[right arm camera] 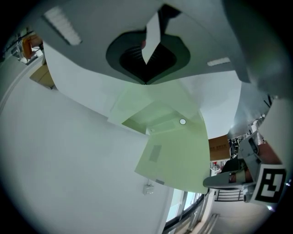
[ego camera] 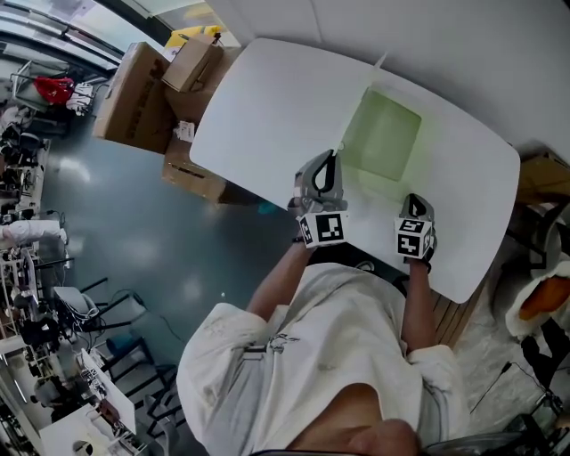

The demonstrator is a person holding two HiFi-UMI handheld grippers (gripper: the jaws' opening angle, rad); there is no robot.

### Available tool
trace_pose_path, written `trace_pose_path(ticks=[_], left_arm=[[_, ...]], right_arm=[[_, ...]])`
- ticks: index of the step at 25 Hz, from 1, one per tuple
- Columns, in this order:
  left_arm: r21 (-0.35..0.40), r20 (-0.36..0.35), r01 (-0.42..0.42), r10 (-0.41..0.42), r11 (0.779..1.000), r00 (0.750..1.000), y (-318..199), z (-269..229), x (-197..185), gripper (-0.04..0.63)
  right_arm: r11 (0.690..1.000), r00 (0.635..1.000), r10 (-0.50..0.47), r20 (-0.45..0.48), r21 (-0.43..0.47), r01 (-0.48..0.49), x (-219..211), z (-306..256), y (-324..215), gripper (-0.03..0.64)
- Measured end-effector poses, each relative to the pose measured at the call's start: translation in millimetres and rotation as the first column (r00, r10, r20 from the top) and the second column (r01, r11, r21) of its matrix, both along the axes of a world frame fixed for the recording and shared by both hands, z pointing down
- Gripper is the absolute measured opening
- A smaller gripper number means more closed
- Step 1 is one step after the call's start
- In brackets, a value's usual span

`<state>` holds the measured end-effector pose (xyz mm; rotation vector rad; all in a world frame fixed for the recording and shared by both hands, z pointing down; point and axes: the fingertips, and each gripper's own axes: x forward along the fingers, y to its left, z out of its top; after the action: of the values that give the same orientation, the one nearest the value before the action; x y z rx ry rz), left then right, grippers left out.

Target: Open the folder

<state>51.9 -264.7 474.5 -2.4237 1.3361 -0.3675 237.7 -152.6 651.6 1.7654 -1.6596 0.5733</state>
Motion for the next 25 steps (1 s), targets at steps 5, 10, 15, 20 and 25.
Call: trace_pose_path(ticks=[5, 10, 15, 20, 25], left_arm=[[0.034, 0.058, 0.081, -0.083, 0.996, 0.995, -12, 4, -21, 0.014], [0.048, 0.089, 0.129, -0.133, 0.99, 0.987, -22, 7, -39, 0.017], [0.025, 0.045, 0.153, -0.154, 0.988, 0.987, -27, 10, -49, 0.017], [0.005, 0.028, 0.167, -0.167, 0.986, 0.986, -32, 12, -58, 0.017], [-0.007, 0.024, 0.181, -0.181, 0.983, 0.983, -37, 16, -67, 0.017]], right_arm=[[0.999, 0.999, -0.022, -0.047, -0.033, 0.02, 2, -1, 2, 0.002], [0.995, 0.986, -0.035, -0.161, -0.094, 0.02, -3, -3, -1, 0.002], [0.999, 0.979, -0.02, -0.203, -0.052, 0.01, -8, -12, -12, 0.002], [0.994, 0.979, -0.104, -0.177, 0.021, 0.109, -47, -27, -36, 0.002], [0.969, 0.963, -0.23, -0.138, 0.057, 0.24, -105, -34, -71, 0.002]])
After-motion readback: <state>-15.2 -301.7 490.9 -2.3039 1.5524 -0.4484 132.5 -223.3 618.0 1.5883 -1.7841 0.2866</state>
